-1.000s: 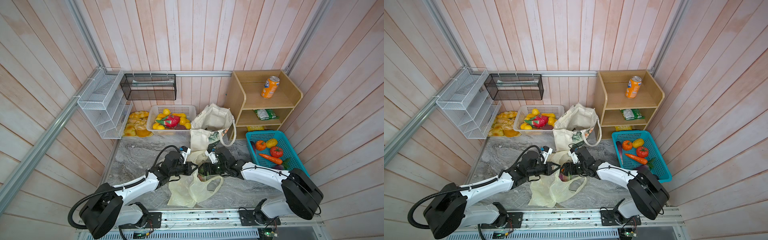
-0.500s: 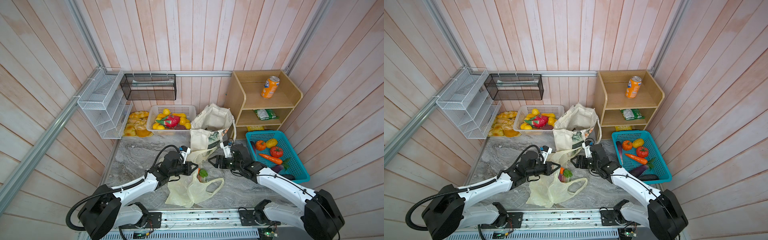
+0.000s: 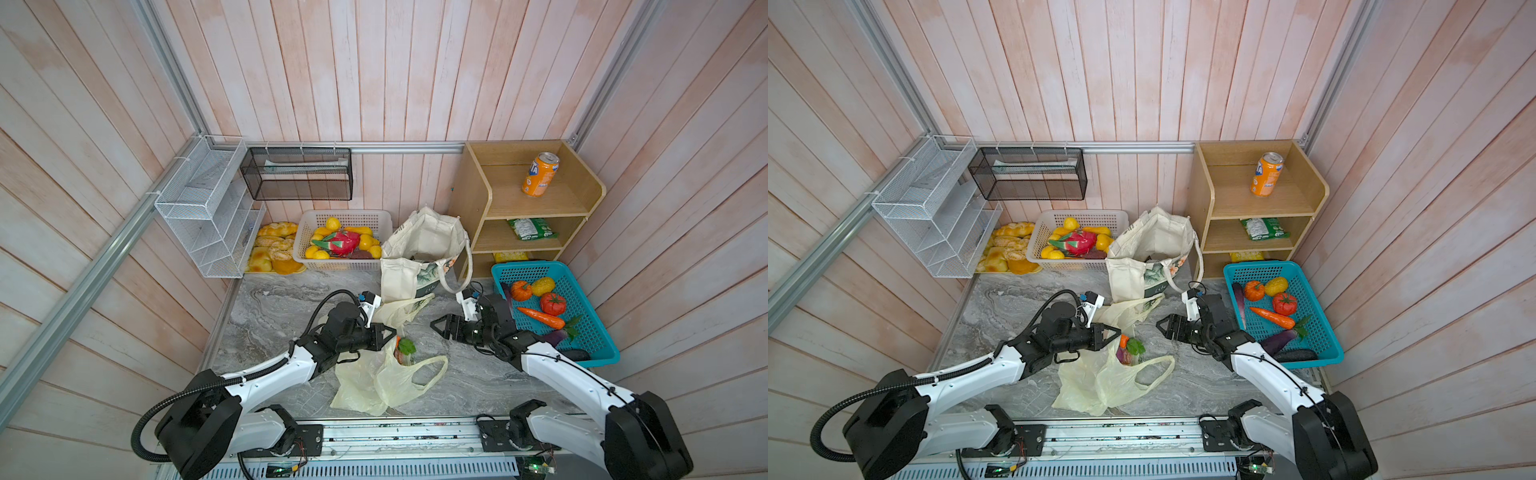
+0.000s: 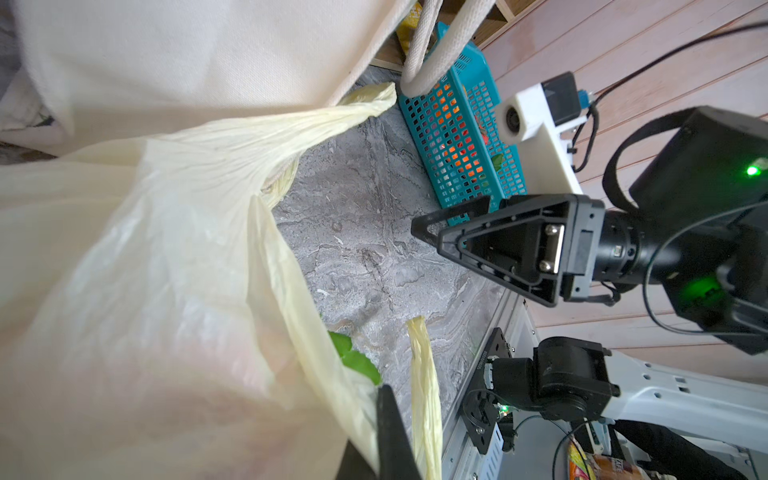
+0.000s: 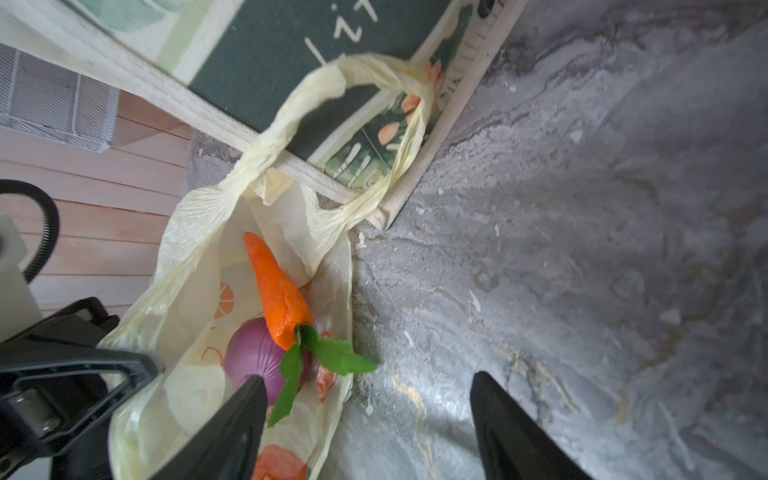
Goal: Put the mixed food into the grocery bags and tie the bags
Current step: 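Move the right gripper to the yellow bag's free handle and grasp it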
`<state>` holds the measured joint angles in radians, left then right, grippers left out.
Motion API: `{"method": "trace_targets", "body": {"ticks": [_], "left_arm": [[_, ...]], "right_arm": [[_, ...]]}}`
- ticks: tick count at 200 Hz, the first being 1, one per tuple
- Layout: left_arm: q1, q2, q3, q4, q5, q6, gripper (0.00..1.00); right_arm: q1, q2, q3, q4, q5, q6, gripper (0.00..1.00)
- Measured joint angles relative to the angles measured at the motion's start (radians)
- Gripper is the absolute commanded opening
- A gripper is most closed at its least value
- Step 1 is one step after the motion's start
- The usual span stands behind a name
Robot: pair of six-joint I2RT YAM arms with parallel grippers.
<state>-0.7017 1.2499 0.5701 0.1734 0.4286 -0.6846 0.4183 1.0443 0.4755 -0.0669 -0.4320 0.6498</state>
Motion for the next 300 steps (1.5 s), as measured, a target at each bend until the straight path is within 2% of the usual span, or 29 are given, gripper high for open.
{"method": "trace_targets", "body": {"ticks": [25, 53, 119, 159, 183, 207, 220, 255, 300], "left_arm": [[0.000, 0.001, 0.000, 0.003, 0.001, 0.000, 0.00], [0.000, 0.001, 0.000, 0.007, 0.001, 0.000, 0.00], [0.000, -0.007, 0.000, 0.006, 0.001, 0.000, 0.00], [0.000, -0.008, 0.000, 0.006, 0.002, 0.000, 0.00], [0.000, -0.008, -0.009, 0.007, 0.002, 0.000, 0.00], [0.000, -0.009, -0.021, 0.007, 0.002, 0.000, 0.00], [0.000, -0.013, -0.025, 0.007, 0.002, 0.000, 0.00], [0.000, -0.035, -0.031, 0.007, 0.001, 0.000, 0.00], [0.000, -0.070, -0.032, 0.006, -0.015, 0.000, 0.00]], "right_arm": [[-0.003, -0.098, -0.069, 0.007, 0.020, 0.030, 0.71], [-0.031, -0.067, -0.054, 0.031, 0.041, 0.031, 0.66], [-0.060, 0.282, 0.135, 0.173, 0.050, -0.015, 0.66], [-0.060, 0.482, 0.265, 0.212, 0.046, -0.046, 0.57], [-0.060, 0.560, 0.325, 0.226, 0.046, -0.058, 0.44], [-0.061, 0.605, 0.357, 0.232, 0.043, -0.070, 0.13], [-0.062, 0.609, 0.360, 0.233, 0.039, -0.077, 0.00], [-0.063, 0.579, 0.341, 0.232, 0.038, -0.090, 0.00], [-0.052, 0.366, 0.231, 0.224, 0.054, -0.083, 0.00]]}}
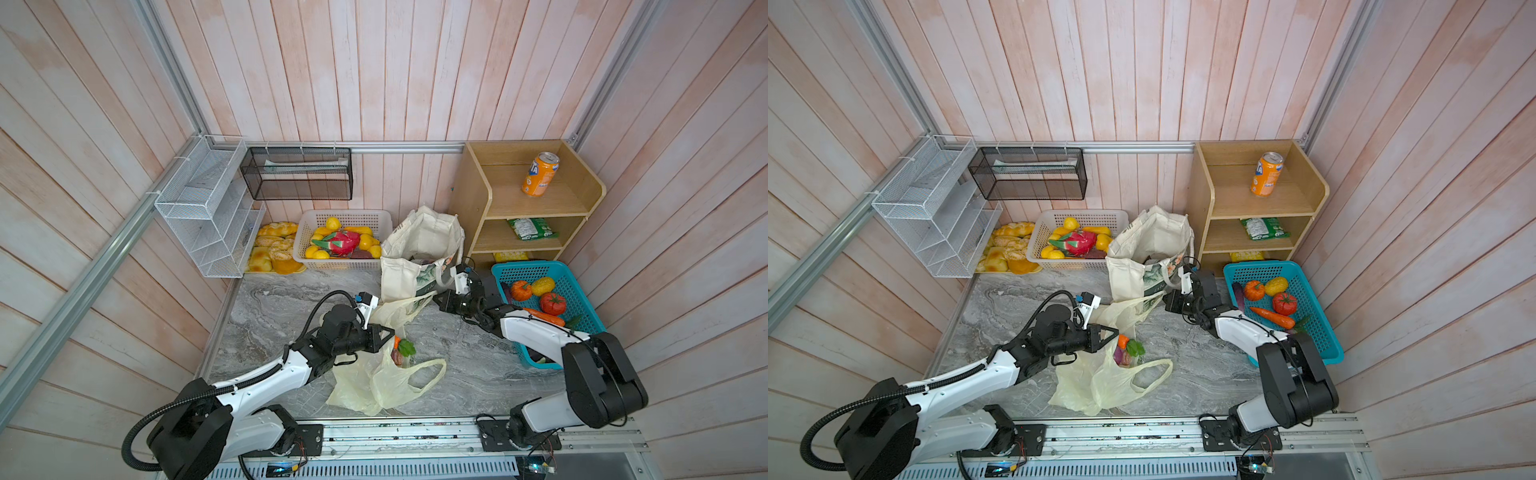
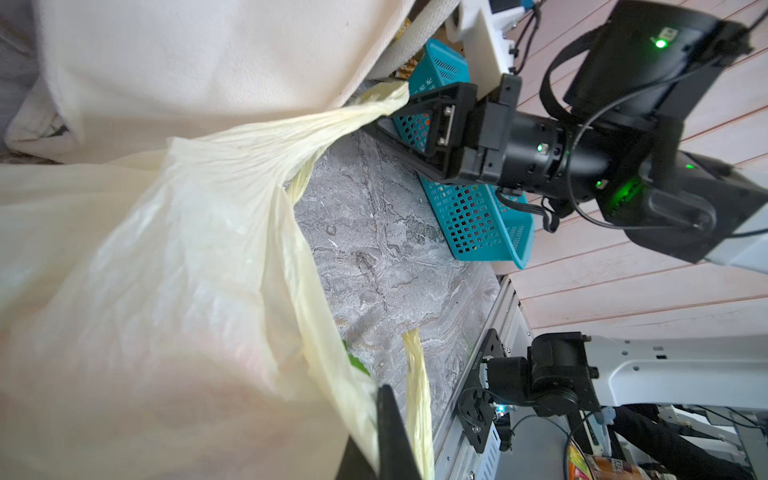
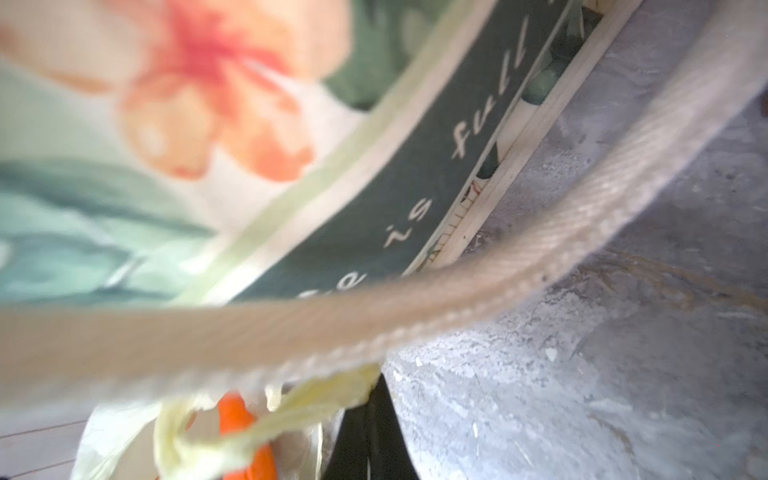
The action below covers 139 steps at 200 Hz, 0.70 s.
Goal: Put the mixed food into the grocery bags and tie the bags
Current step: 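Move the right gripper to the yellow bag's free handle and grasp it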
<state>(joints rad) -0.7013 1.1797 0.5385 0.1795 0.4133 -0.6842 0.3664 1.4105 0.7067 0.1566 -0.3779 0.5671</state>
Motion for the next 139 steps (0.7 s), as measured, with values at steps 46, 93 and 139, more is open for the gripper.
{"method": "trace_targets", "body": {"ticks": [46, 93, 139], "left_arm": [[0.000, -0.016, 0.000, -0.008, -0.004, 0.000, 0.00], [0.000, -0.039, 0.000, -0.026, -0.020, 0.010, 0.00], [0.000, -0.071, 0.000, -0.038, -0.031, 0.019, 0.00]], "right_arm": [[0.033, -0.170, -0.015, -0.026, 0.031, 0.018, 0.00], [0.053, -0.247, 0.008, -0.068, 0.053, 0.029, 0.00], [0.060, -0.183, 0.039, -0.080, 0.078, 0.002, 0.56]]}}
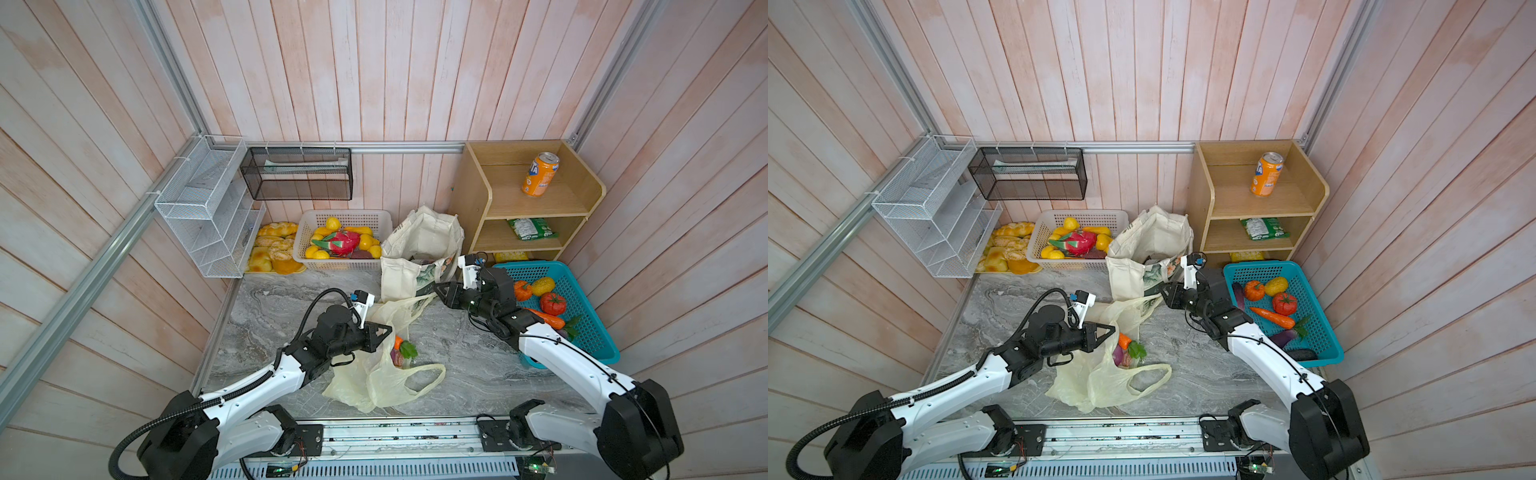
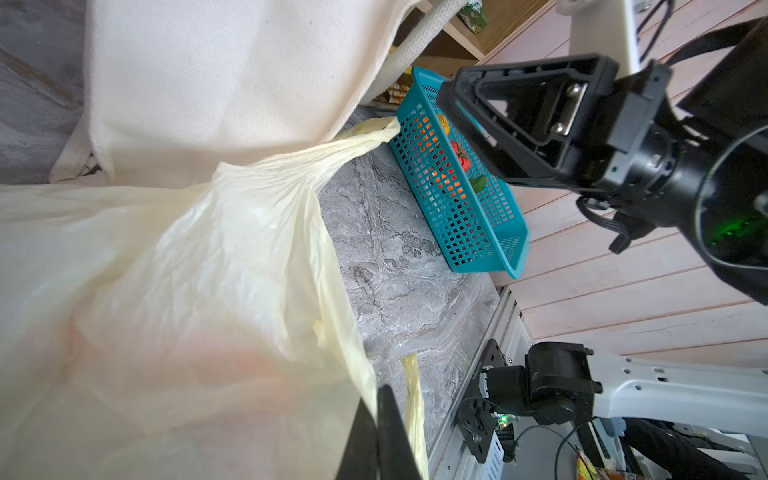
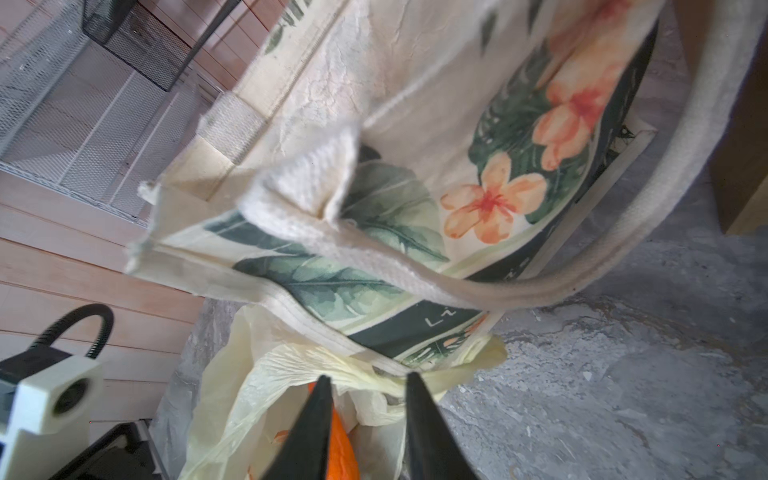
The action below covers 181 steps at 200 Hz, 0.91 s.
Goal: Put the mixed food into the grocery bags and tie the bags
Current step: 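Move the right gripper to the yellow bag's free handle and grasp it, then lift the yellow bag by its two handles with both grippers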
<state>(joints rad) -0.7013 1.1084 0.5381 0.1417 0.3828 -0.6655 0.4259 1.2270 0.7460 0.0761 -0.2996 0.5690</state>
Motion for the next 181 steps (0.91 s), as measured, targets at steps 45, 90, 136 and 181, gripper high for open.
{"method": "trace_targets", "body": {"ticks": [45, 90, 136, 181], "left_arm": [[0.000, -0.002, 0.000, -0.008, -0.004, 0.000, 0.00], [0.000, -0.008, 0.000, -0.016, -0.006, 0.001, 0.00], [0.000, -0.032, 0.000, -0.031, -0.006, 0.008, 0.00], [0.000, -0.055, -0.013, -0.031, -0.002, 0.011, 0.00]], "right_arm": [[0.000, 0.092, -0.076, 0.008, 0.048, -0.045, 0.61], [0.000, 0.203, -0.101, 0.082, 0.064, -0.082, 0.64], [0.000, 0.327, -0.055, 0.157, 0.061, -0.095, 0.62], [0.000, 0.376, -0.024, 0.247, 0.032, -0.070, 0.57]]}}
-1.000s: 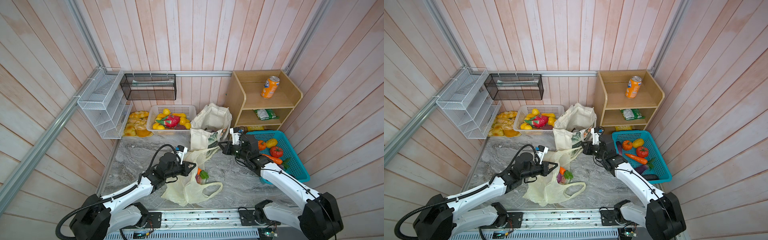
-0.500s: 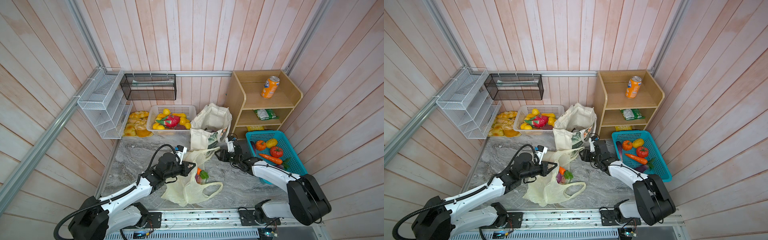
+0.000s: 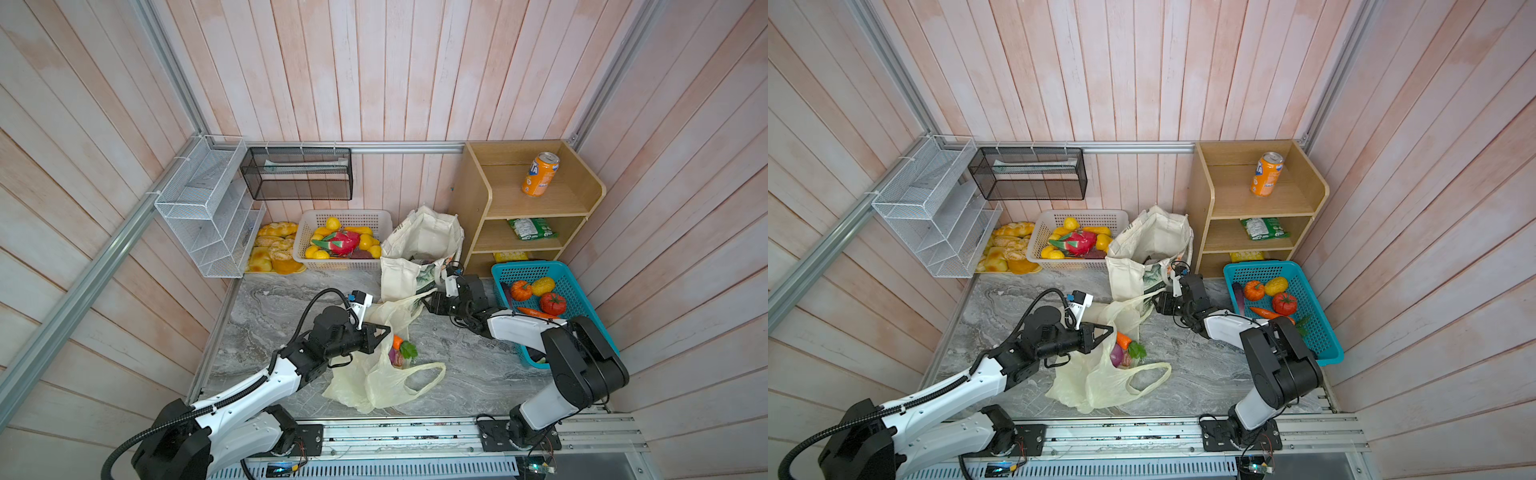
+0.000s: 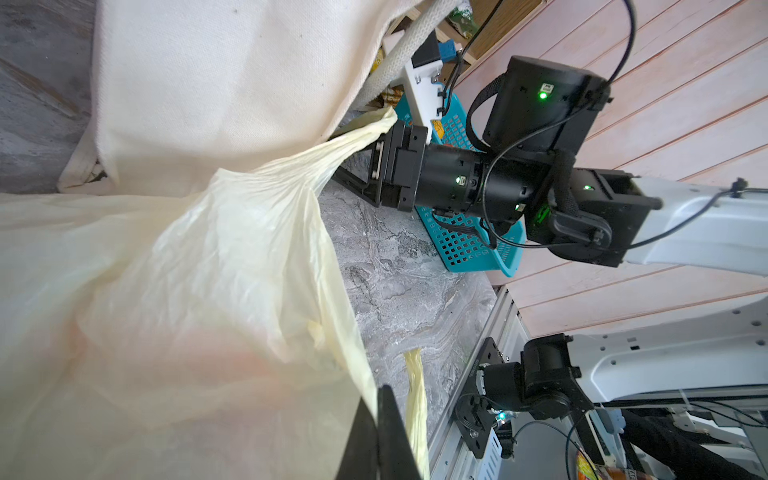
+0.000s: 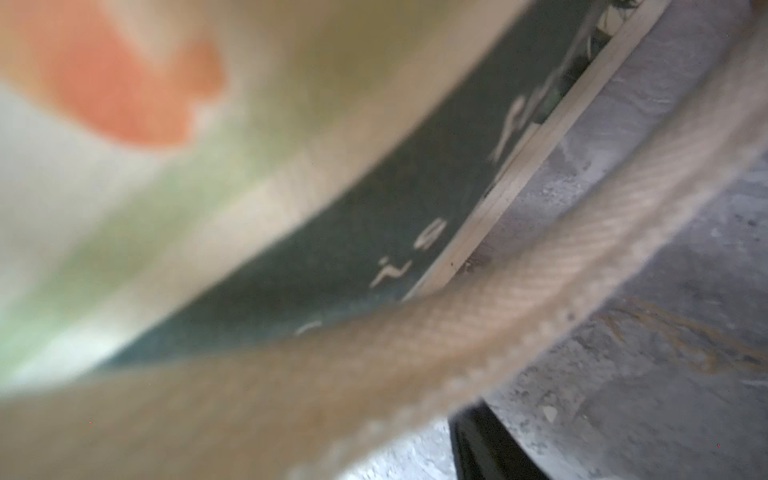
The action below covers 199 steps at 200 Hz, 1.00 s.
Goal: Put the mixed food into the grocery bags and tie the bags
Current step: 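Lift the yellow bag by its two handles with both grippers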
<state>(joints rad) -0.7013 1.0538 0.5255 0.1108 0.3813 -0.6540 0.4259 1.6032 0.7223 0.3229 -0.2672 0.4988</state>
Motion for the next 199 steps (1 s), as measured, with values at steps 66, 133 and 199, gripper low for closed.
{"method": "trace_targets", "body": {"ticks": [66, 133, 199], "left_arm": [[0.000, -0.009, -0.021, -0.006, 0.003, 0.008, 0.00], [0.002, -0.017, -0.021, -0.012, 0.003, 0.012, 0.00], [0.003, -0.035, -0.021, -0.019, 0.004, 0.015, 0.00]], "right_arm": [[0.023, -0.045, -0.091, 0.102, -0.050, 0.085, 0.61], [0.025, -0.038, -0.047, 0.119, -0.068, 0.093, 0.40], [0.024, -0.009, -0.039, 0.122, -0.066, 0.098, 0.00]]}}
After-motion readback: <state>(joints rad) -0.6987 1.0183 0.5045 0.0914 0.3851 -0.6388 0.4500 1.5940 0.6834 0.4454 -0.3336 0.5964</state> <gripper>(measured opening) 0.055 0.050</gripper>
